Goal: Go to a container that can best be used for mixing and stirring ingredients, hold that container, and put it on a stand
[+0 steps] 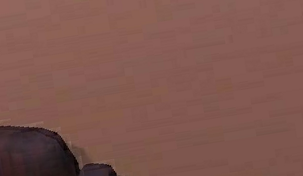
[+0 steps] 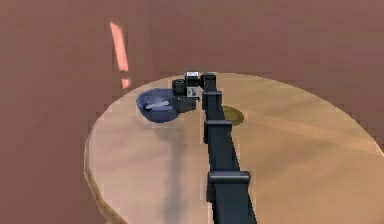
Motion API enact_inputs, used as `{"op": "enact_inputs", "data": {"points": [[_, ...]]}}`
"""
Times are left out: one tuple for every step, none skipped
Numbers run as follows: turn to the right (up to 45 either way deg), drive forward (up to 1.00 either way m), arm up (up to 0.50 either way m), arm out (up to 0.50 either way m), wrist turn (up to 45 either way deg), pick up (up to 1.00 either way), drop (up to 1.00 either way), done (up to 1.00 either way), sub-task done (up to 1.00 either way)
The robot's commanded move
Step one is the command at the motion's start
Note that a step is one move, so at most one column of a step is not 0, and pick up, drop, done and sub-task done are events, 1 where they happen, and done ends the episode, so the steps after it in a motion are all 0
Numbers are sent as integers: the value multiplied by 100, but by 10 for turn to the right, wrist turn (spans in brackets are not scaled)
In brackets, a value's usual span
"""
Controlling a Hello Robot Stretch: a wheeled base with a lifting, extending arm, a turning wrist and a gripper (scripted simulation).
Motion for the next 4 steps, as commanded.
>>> {"op": "enact_inputs", "data": {"points": [[0,0,8,0,0,0,0,0,0],[0,0,0,0,-450,0,0,0,0],[0,0,0,0,-450,0,0,0,0],[0,0,0,0,-90,0,0,0,0]]}}
